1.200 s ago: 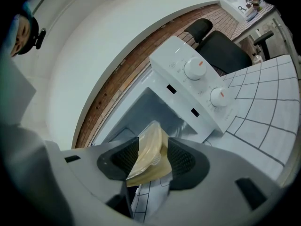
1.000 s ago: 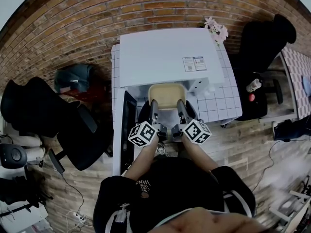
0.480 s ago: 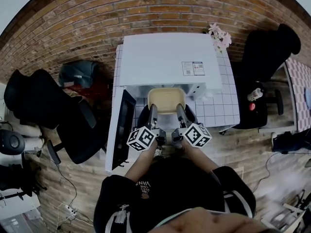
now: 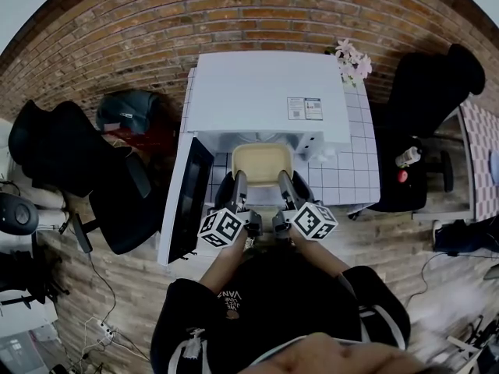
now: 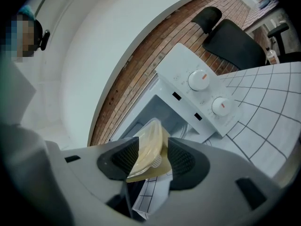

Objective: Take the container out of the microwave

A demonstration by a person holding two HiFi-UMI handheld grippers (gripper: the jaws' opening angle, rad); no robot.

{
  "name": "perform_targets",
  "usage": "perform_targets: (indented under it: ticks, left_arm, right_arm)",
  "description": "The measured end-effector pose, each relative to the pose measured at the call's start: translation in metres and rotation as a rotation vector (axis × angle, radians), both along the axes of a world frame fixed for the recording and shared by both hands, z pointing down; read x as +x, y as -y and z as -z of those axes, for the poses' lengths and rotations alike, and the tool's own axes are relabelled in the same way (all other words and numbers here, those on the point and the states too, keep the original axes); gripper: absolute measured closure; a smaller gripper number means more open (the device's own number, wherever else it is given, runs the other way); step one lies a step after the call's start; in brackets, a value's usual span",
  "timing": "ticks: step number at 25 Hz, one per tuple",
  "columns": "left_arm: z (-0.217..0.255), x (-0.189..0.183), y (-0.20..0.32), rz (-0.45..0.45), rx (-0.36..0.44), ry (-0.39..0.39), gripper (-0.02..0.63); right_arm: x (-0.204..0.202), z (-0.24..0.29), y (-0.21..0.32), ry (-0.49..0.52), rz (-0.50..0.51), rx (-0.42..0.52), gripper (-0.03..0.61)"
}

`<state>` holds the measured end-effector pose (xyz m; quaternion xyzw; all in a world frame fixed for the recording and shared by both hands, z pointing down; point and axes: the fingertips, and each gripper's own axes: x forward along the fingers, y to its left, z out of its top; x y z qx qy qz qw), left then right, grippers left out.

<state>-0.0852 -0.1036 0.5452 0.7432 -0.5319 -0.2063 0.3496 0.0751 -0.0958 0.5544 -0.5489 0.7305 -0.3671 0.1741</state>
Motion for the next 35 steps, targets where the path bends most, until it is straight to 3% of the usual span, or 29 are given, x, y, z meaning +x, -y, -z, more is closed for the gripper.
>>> perform_targets:
  ticks: [35]
  left_arm:
    - [0.027,0.013,-0.034,-0.005,0.024,-0.02,0.454]
  right_arm:
    - [0.011,0.032,-0.02,-0.022,0.112,0.045,0.394]
